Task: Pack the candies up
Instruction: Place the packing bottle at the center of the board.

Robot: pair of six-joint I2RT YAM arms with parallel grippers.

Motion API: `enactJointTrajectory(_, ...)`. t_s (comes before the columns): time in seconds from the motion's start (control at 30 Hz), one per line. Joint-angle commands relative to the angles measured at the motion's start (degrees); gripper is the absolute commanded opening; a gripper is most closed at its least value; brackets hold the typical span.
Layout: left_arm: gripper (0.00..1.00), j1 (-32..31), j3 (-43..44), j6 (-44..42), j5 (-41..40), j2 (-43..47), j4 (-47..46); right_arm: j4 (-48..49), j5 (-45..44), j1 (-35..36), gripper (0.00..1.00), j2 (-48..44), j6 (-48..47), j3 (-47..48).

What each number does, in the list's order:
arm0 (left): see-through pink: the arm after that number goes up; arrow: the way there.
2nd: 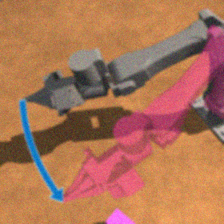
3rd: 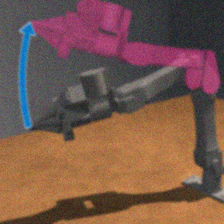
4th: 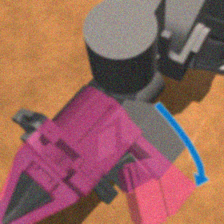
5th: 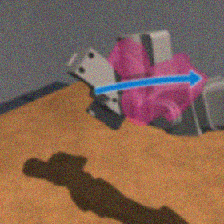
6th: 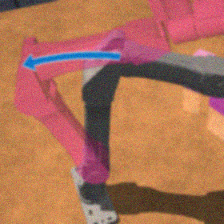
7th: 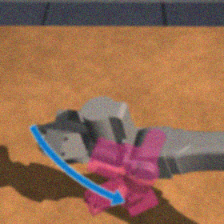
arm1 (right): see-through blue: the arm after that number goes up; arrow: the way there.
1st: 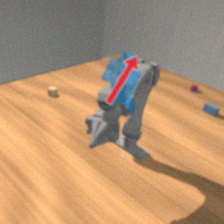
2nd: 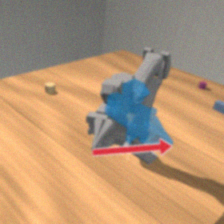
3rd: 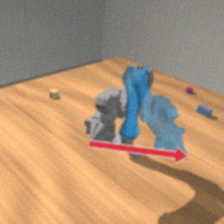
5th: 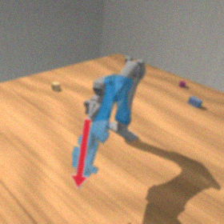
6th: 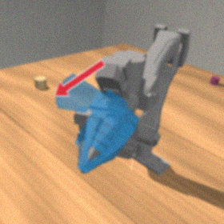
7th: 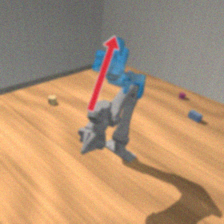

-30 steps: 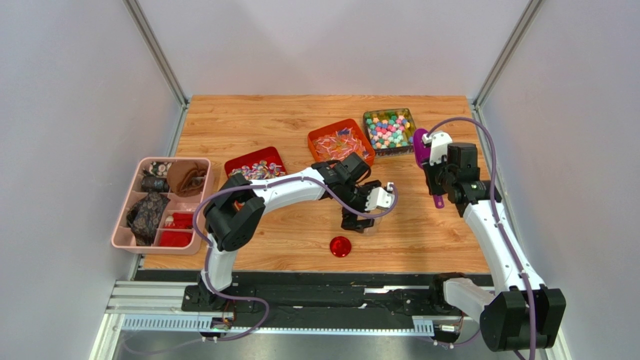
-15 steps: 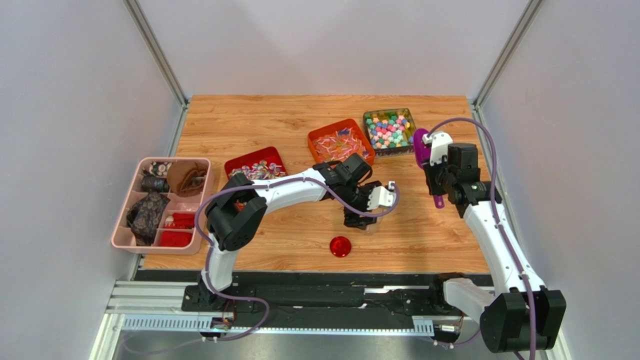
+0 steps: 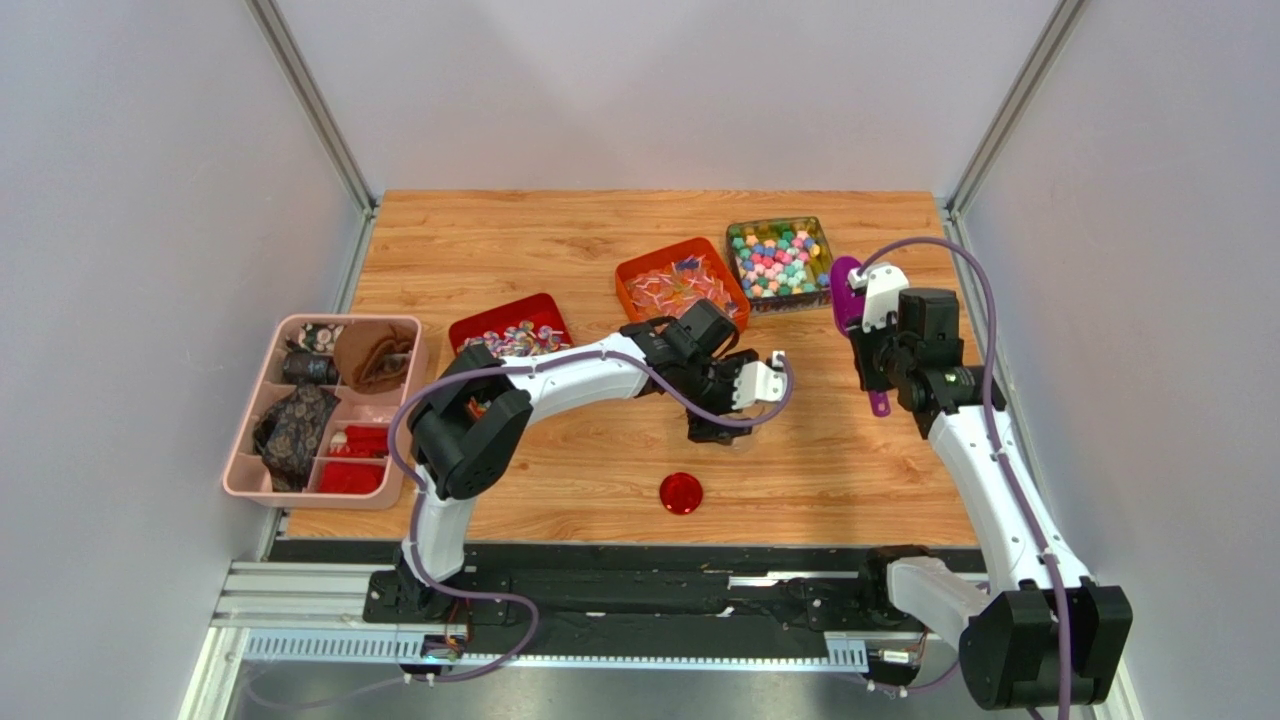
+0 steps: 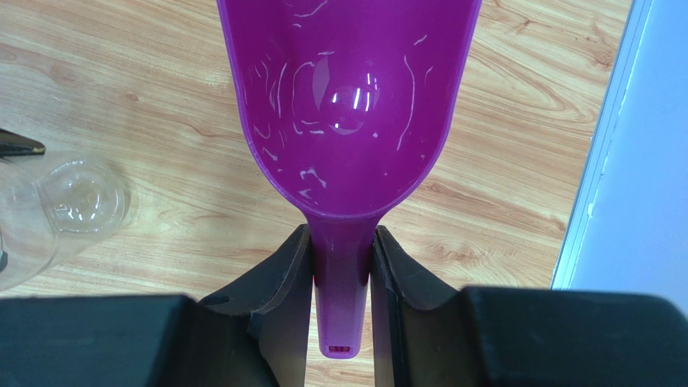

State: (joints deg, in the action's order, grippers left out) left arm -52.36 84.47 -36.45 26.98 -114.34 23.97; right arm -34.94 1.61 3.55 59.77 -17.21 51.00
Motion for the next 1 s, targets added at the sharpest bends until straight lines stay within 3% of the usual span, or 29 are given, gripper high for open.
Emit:
enactJointTrajectory(0.0,0.82,0.85,-1.32,-0.03,-1.05,1.23,-0.32,2.86,0.41,-0.39,0.0,-1.23,-0.37,-0.29)
enactJointTrajectory(0.2,0.93,1.03,-1.76,0.06,-0.97,1.4,-0.67,2.86,0.41,-0.39,0.0,-1.41,-0.28,-0.38)
enactJointTrajectory(0.5,0.99,1.73,-1.85,1.46,-1.06,3.16,-1.2,2.95,0.41,-0.47,0.0,-1.5,-0.37,-0.64)
enactJointTrajectory(0.97,0.99,6.21,-8.44,1.99,-2.02,14.05,1.34,2.07,1.47,-0.39,0.0,-2.81,-0.8,0.41)
